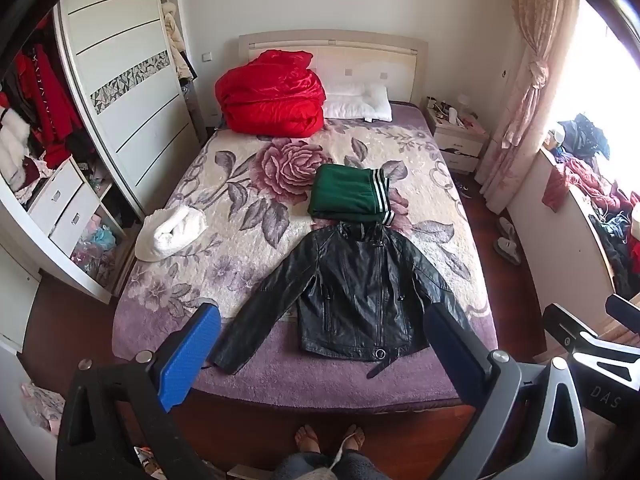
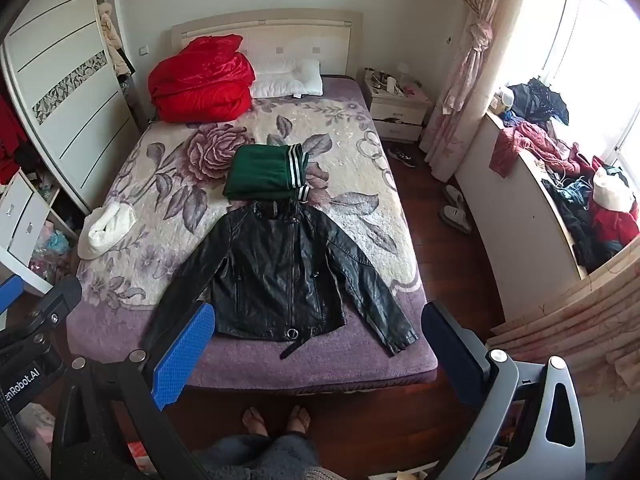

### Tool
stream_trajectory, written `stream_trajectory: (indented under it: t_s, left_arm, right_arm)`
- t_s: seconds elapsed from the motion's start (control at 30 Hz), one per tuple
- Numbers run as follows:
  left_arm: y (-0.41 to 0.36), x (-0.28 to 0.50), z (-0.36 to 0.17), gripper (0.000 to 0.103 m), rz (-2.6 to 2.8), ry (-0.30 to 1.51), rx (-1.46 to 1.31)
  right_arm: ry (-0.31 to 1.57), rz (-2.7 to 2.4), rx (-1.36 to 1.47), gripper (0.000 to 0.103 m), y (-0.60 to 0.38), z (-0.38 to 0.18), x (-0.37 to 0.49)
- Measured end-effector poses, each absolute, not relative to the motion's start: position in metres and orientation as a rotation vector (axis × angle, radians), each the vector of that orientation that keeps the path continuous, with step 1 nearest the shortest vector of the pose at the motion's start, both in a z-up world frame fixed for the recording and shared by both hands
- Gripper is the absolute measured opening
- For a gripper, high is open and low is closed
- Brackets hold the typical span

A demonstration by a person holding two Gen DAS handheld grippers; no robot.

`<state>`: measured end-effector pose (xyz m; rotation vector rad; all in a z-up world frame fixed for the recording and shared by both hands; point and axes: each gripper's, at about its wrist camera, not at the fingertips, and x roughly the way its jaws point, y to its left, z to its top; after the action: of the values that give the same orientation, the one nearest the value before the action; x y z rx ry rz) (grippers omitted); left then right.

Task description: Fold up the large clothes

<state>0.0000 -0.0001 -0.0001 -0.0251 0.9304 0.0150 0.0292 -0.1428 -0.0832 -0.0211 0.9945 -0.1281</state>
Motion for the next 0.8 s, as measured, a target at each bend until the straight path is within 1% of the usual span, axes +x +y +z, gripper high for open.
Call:
stream_trajectory:
  t_s: [0.33,0.37,0.47,0.8]
  left_arm:
    - [-0.001,-0.002,0.001,0.103,0.026,0.926,-0.02]
    - [0.001,-0.002,-0.007,0.103,0.02,0.934,-0.024]
    - [0.001,-0.002,-0.006,0.103,0.02,0.936,-0.025]
    - [0.01,-0.009,-0.008,0.103,0.024,0.946,-0.037]
  right_arm:
    - [0.988,-0.122,-0.017,0.103,-0.141,-0.082,0.029]
    - [0.99,-0.123,-0.017,0.103,-0.14,-0.083,0.03]
    - [0.987,-0.119,-0.019,0.103,-0.14,-0.084,0.029]
    - [0.983,-0.117,-0.029,0.103,-0.135,-0.073,0.033]
